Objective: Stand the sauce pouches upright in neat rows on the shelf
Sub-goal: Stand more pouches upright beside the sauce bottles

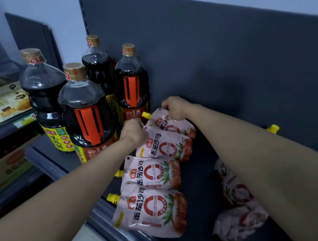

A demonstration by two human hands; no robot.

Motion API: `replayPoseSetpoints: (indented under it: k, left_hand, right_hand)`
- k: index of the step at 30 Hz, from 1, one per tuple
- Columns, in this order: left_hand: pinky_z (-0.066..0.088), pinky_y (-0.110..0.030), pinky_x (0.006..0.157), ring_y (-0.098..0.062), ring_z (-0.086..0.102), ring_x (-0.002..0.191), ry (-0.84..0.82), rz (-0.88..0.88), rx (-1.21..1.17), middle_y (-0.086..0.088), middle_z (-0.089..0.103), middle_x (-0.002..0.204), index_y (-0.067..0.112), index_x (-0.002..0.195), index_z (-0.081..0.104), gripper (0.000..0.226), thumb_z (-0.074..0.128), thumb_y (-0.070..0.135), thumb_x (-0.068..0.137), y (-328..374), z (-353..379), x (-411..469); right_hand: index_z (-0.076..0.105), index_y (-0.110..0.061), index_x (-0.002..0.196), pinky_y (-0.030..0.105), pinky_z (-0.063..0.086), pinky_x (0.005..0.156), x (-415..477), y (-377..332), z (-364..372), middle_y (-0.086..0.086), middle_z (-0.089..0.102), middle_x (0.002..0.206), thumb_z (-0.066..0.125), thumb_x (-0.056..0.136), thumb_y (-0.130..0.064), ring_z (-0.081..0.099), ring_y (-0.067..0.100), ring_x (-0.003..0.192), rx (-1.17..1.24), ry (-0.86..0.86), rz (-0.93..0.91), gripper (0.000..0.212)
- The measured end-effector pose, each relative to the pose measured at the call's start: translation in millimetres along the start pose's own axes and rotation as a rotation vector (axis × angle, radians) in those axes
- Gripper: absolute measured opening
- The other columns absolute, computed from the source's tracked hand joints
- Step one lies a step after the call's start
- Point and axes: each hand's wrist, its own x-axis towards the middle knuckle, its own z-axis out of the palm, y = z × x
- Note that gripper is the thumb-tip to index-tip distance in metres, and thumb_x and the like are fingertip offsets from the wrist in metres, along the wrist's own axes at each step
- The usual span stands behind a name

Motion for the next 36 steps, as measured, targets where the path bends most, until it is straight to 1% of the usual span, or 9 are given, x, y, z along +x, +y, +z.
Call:
replayPoseSetpoints:
  k: [3, 6, 11, 14, 19, 25, 29, 32, 36]
  left_hand:
    - [0.049, -0.033, 0.065, -0.025, 0.056, 0.073, -0.019, 0.075, 0.017, -0.002, 0.053, 0.066, 0.017, 0.059, 0.048, 0.028, 0.062, 0.004, 0.079, 18.5, -9.1, -2.8]
    - [0.049, -0.032, 0.066, -0.025, 0.060, 0.079, -0.007, 0.206, 0.053, -0.005, 0.060, 0.076, 0.016, 0.060, 0.055, 0.022, 0.063, 0.005, 0.077, 39.5, -16.5, -7.9]
    - [0.051, -0.028, 0.069, -0.027, 0.067, 0.086, 0.013, 0.396, 0.058, -0.010, 0.073, 0.088, 0.008, 0.079, 0.075, 0.010, 0.066, 0.007, 0.073, 72.6, -14.4, -18.1]
    - [0.054, -0.031, 0.076, -0.025, 0.067, 0.089, -0.010, 0.456, 0.059, -0.008, 0.074, 0.093, 0.010, 0.084, 0.076, 0.014, 0.066, 0.009, 0.075, 88.4, -7.5, -23.2]
    - [0.056, -0.031, 0.074, -0.023, 0.068, 0.087, -0.037, 0.510, 0.082, -0.006, 0.075, 0.092, 0.013, 0.083, 0.077, 0.011, 0.068, 0.011, 0.077, 106.5, 7.7, -26.1]
    - [0.049, -0.026, 0.069, -0.021, 0.065, 0.086, -0.139, 0.496, 0.082, -0.006, 0.072, 0.090, 0.013, 0.087, 0.075, 0.011, 0.068, 0.017, 0.080, 112.0, 16.3, -26.8]
    - [0.039, -0.025, 0.049, -0.017, 0.054, 0.067, -0.253, 0.491, 0.138, -0.002, 0.058, 0.070, 0.012, 0.084, 0.067, 0.006, 0.066, 0.017, 0.082, 113.2, 10.6, -33.7]
    - [0.038, -0.025, 0.051, -0.020, 0.054, 0.072, -0.277, 0.494, 0.144, -0.004, 0.057, 0.073, 0.008, 0.083, 0.061, 0.005, 0.064, 0.011, 0.081, 110.8, 8.0, -38.9]
    - [0.043, -0.025, 0.057, -0.016, 0.054, 0.073, -0.284, 0.443, 0.049, 0.001, 0.057, 0.076, 0.010, 0.091, 0.063, 0.018, 0.070, 0.022, 0.079, 105.6, -3.7, -43.1]
  right_hand:
    - [0.044, -0.016, 0.058, 0.028, 0.042, 0.062, -18.0, 17.7, -9.5, 0.007, 0.056, 0.086, 0.043, 0.080, 0.007, 0.054, 0.025, 0.082, 0.039, 0.064, 0.085, 0.032]
    - [0.046, -0.015, 0.055, 0.024, 0.039, 0.054, -35.1, 32.0, -16.3, 0.008, 0.057, 0.079, 0.044, 0.077, 0.004, 0.057, 0.027, 0.077, 0.065, 0.117, 0.185, 0.029]
    - [0.053, -0.010, 0.059, 0.023, 0.044, 0.048, -67.5, 48.0, -24.3, 0.007, 0.061, 0.062, 0.049, 0.076, -0.001, 0.064, 0.026, 0.064, 0.077, 0.045, 0.324, 0.021]
    - [0.058, -0.008, 0.061, 0.028, 0.055, 0.057, -82.7, 60.0, -24.5, 0.010, 0.069, 0.064, 0.052, 0.080, -0.005, 0.068, 0.022, 0.058, 0.087, 0.021, 0.381, 0.020]
    - [0.056, -0.009, 0.061, 0.033, 0.059, 0.069, -98.9, 71.1, -20.1, 0.012, 0.074, 0.075, 0.055, 0.083, -0.006, 0.075, 0.024, 0.071, 0.091, 0.054, 0.414, 0.022]
    - [0.064, -0.008, 0.072, 0.031, 0.061, 0.071, -106.2, 73.7, -32.7, 0.008, 0.072, 0.080, 0.065, 0.084, -0.022, 0.067, 0.019, 0.057, 0.142, 0.012, 0.390, 0.019]
    - [0.072, 0.000, 0.093, 0.034, 0.062, 0.075, -112.9, 70.0, -47.4, 0.011, 0.075, 0.085, 0.066, 0.085, -0.022, 0.072, 0.025, 0.070, 0.204, 0.046, 0.379, 0.024]
    - [0.071, 0.001, 0.097, 0.038, 0.062, 0.078, -116.5, 64.8, -57.5, 0.015, 0.076, 0.089, 0.063, 0.087, -0.017, 0.075, 0.028, 0.078, 0.235, 0.132, 0.364, 0.022]
    - [0.071, 0.004, 0.095, 0.044, 0.061, 0.079, -116.4, 50.2, -69.4, 0.020, 0.075, 0.087, 0.057, 0.086, -0.007, 0.074, 0.031, 0.076, 0.224, 0.250, 0.296, 0.020]
